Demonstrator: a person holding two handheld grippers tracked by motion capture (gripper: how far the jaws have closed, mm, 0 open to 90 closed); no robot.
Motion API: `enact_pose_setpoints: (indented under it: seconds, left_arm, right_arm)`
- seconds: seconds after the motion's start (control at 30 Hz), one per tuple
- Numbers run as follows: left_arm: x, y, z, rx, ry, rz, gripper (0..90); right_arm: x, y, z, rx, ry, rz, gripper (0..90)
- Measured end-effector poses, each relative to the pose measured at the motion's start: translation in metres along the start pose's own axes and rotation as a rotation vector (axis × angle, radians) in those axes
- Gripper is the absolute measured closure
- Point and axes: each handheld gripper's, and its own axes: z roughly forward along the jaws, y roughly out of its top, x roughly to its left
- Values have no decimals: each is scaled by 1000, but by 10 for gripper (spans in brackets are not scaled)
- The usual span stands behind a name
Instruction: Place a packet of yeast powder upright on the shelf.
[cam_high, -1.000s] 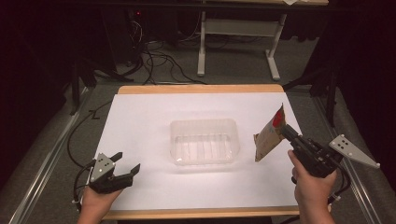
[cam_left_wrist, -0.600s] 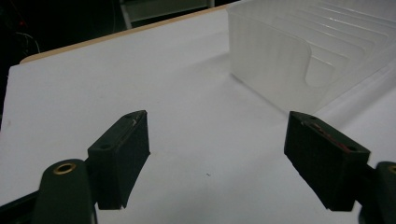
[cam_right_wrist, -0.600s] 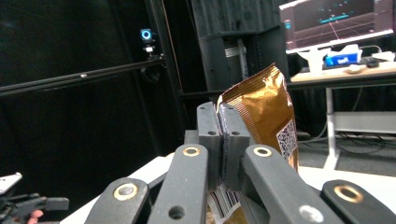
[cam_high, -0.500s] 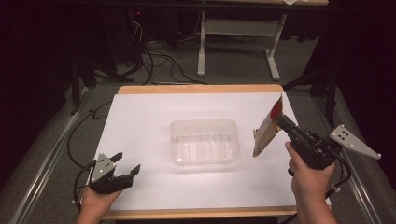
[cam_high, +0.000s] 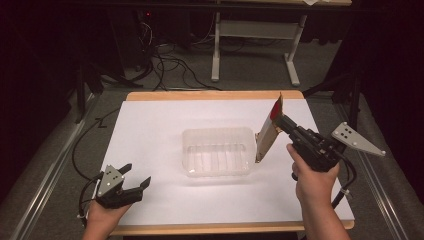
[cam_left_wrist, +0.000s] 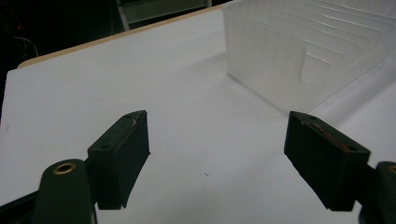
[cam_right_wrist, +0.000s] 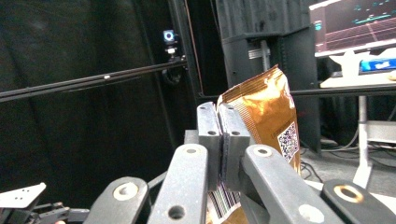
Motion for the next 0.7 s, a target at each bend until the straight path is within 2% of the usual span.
enact_pose_setpoints:
  seconds: [0.13,0.37,0.7]
  left_arm:
    - [1,-1,-2,-4,9,-15,227]
    - [1,-1,-3,-10,8,-14,227]
    - [2,-1,-5,-17,10,-13,227]
  right_arm:
    - [4,-4,13,8,20,11,895]
    - [9,-19,36,46,34,26,895]
    - [23,-31,64,61,78,51,894]
